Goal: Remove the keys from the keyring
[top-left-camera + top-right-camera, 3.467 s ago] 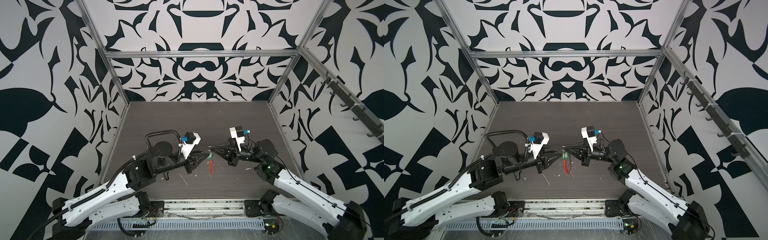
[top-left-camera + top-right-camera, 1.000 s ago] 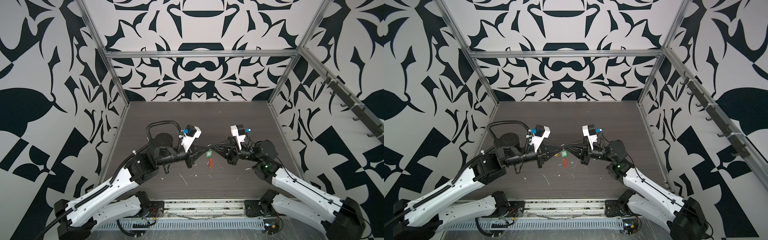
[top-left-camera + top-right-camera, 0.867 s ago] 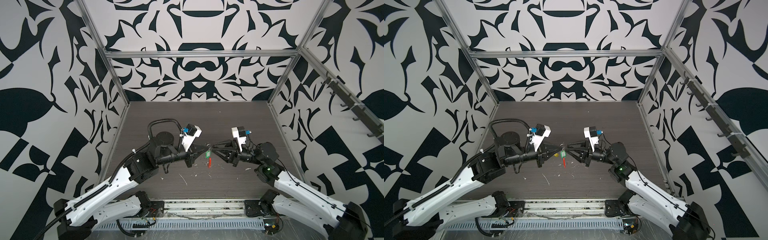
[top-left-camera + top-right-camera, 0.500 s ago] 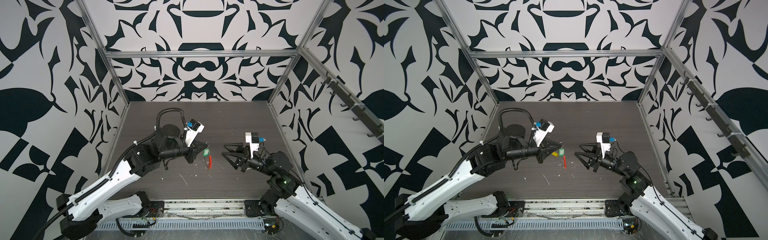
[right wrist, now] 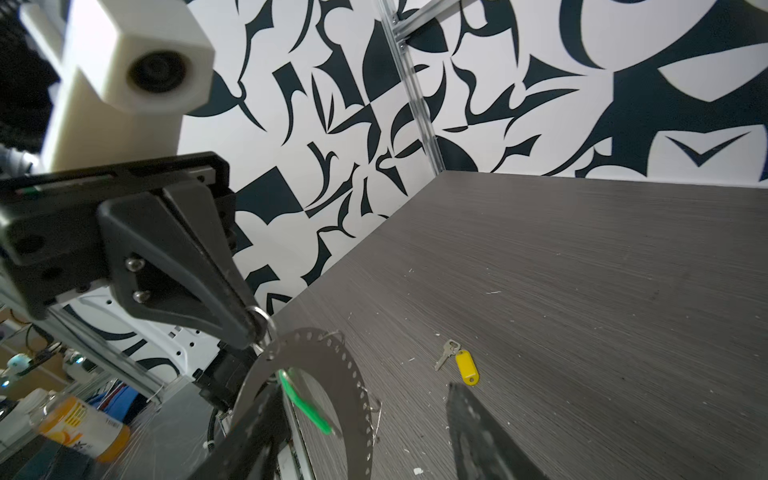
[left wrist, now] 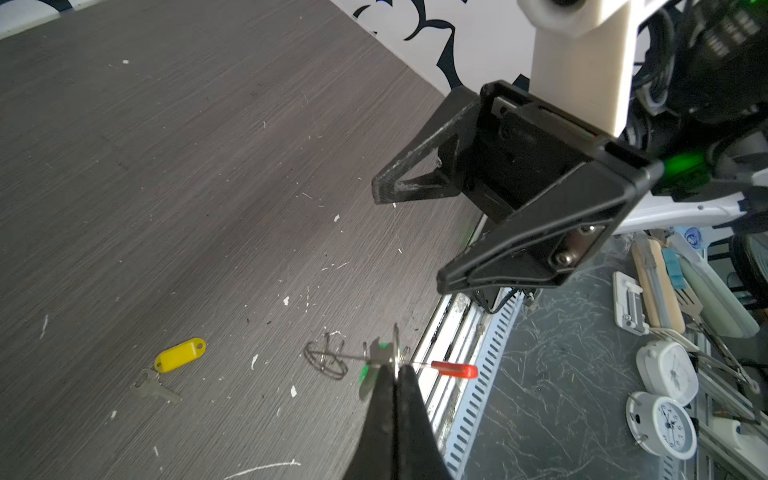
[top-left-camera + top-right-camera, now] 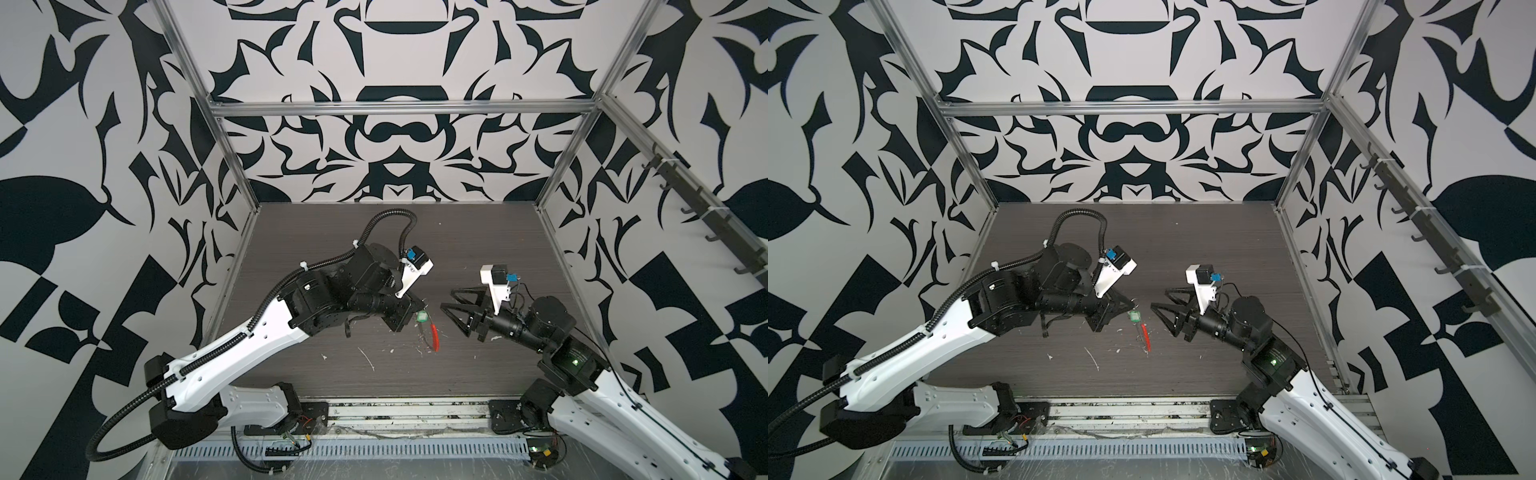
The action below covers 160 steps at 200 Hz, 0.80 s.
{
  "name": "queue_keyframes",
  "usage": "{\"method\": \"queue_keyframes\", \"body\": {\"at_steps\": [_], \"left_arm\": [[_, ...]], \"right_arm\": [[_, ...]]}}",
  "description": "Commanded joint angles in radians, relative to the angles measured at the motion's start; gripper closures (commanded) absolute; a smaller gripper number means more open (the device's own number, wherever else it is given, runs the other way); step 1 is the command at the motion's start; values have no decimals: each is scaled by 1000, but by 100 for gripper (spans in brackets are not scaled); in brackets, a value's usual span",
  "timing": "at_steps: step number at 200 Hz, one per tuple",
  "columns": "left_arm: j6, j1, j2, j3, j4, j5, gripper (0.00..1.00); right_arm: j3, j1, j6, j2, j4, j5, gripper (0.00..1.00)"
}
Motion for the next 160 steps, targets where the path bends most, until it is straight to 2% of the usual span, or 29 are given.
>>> {"method": "queue_keyframes", "body": {"at_steps": [1, 33, 59, 99, 160], "left_arm": [[24, -8, 4, 43, -101, 17, 100], [49, -17, 15, 58, -130, 60, 100], [67, -24, 61, 88, -163, 76, 100], [90, -49, 107, 150, -229, 82, 100], [103, -62, 133, 200, -258, 68, 100]], "right_arm": [[39, -1, -56, 18, 40, -113, 40], [45, 0, -66, 42, 74, -220, 49], [62, 1, -83, 65, 74, -294, 49], [88, 1, -111, 80, 49, -301, 49], [113, 0, -123, 92, 38, -367, 56]]}}
